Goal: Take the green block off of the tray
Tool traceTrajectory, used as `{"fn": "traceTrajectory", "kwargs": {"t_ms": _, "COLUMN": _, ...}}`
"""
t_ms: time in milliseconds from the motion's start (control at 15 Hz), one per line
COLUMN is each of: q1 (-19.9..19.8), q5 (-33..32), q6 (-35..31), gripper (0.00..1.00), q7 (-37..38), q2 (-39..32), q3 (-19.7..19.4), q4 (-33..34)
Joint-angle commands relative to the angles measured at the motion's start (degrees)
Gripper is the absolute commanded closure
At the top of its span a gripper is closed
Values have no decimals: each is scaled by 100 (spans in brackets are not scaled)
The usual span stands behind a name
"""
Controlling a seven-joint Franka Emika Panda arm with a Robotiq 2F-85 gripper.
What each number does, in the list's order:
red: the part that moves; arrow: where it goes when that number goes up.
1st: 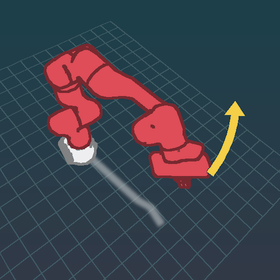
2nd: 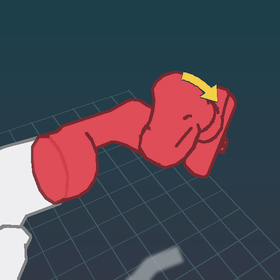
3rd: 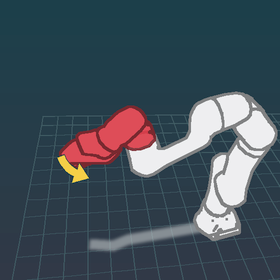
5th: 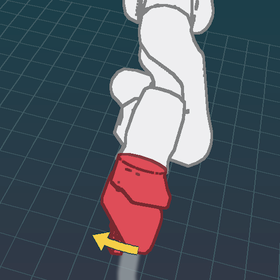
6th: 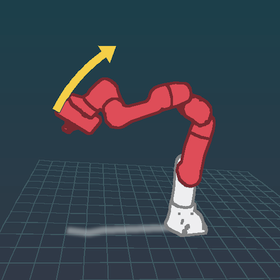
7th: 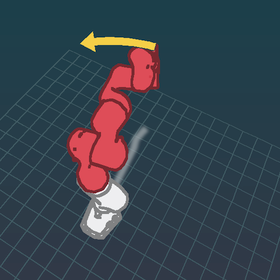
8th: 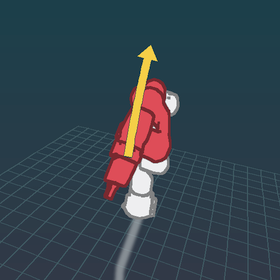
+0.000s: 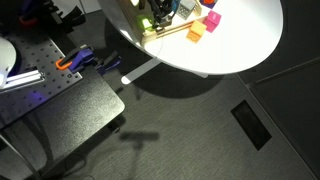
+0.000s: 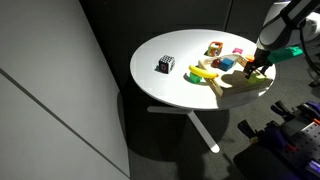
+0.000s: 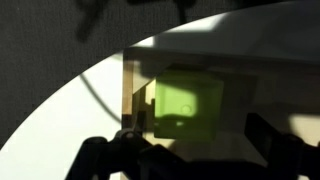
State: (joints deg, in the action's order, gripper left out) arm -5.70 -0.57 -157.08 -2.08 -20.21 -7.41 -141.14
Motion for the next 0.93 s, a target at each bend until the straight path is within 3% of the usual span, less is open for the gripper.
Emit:
{"fn": "traceTrajectory", "kwargs": {"t_ms": 0, "q1": 43, "q5": -109, "q6": -52, "gripper": 0, "q7": 128, "q2": -134, "q3": -25, "q4": 121}}
{"fn": "traceTrajectory", "kwargs": {"t_ms": 533, "q1": 244, "q5": -133, "q6": -46, "gripper": 0, "q7": 189, "q2": -232, "q3": 20, "q4": 128}}
{"fn": "traceTrajectory", "kwargs": {"t_ms": 600, "q1": 277, "q5": -133, "q6": -24, "gripper": 25, "q7": 212, "q2": -251, "q3": 17, "q4": 142}}
{"fn": "traceTrajectory", "kwargs": {"t_ms": 667, "q1": 308, "q5": -147, "q6": -15, "gripper": 27, "q7": 233, "q2": -270, "q3": 4, "q4": 156}}
{"fn": "traceTrajectory", "kwargs": {"t_ms": 867, "q1": 342, "q5": -124, "q6": 64, "gripper": 53, "q7": 301, "q2": -277, "q3": -14, "q4": 209}}
